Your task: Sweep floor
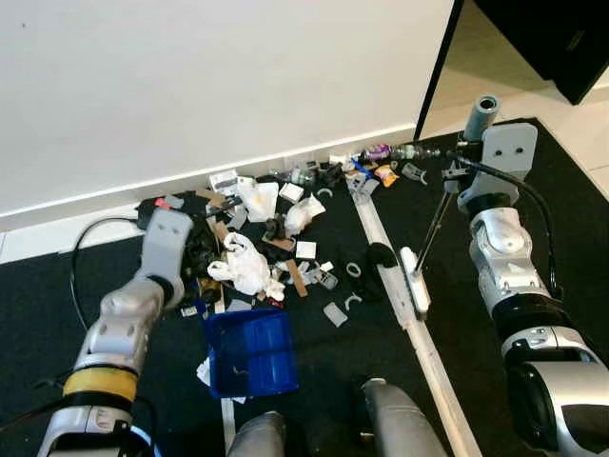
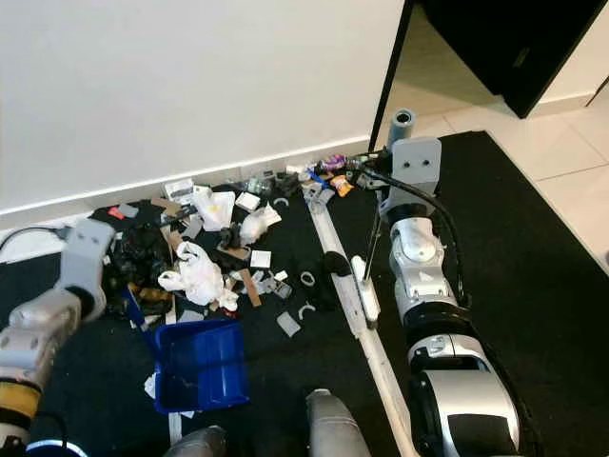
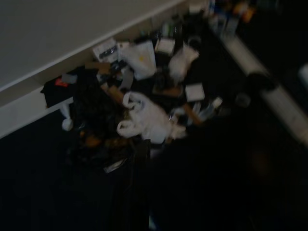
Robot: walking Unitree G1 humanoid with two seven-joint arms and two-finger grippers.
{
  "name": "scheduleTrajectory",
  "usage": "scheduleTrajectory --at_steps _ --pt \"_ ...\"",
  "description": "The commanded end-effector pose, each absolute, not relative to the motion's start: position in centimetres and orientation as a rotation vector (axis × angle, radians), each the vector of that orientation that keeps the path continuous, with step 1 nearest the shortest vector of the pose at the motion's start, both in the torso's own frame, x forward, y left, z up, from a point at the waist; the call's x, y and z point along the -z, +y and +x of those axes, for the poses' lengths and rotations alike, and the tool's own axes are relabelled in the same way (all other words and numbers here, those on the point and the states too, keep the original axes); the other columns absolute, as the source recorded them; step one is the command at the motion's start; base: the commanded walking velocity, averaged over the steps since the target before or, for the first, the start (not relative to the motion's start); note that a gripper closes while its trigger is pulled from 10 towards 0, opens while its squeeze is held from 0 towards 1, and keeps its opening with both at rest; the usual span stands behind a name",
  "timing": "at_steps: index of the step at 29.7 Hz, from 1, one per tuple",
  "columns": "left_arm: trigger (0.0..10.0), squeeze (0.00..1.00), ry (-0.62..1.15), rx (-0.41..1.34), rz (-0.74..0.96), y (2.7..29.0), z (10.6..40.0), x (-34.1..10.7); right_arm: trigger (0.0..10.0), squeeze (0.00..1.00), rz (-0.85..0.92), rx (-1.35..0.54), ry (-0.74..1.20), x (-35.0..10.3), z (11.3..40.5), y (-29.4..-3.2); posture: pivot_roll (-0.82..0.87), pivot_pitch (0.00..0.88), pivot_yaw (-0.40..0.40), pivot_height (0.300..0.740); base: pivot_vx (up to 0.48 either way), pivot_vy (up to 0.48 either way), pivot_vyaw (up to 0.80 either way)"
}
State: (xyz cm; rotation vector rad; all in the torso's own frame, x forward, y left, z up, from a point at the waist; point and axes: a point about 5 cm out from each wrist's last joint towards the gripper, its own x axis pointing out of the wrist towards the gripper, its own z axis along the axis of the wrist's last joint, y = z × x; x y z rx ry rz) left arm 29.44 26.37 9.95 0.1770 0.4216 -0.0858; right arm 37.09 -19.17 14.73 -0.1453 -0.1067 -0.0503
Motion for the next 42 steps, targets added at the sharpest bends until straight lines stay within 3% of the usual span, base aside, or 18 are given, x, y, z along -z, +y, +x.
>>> scheduleTrajectory --at_steps 1,19,28,42 --pt "10.0 0.0 0.388 0.077 0.11 26.5 29.3 -10.9 10.0 0.0 -0.144 0.037 -0.166 -15.8 37.2 -19.1 0.01 0.178 0.018 0.74 0.0 0.0 0.0" --pt "10.0 0.0 0.372 -0.056 0.107 28.1 28.3 -9.6 10.0 0.0 -0.145 -0.027 -0.164 -15.6 37.3 -18.4 0.0 0.172 0.008 0.74 0.0 0.0 0.0" --pt "10.0 0.0 0.314 -0.134 -0.002 26.7 29.4 -8.3 10.0 0.0 -0.18 -0.108 -0.052 -13.0 36.9 -18.0 0.0 0.175 -0.002 0.74 0.0 0.0 0.0" --pt "10.0 0.0 0.362 0.064 0.009 21.9 29.8 -6.7 10.0 0.0 -0.194 -0.164 0.069 -10.4 36.5 -17.1 0.05 0.231 0.013 0.74 0.0 0.0 0.0"
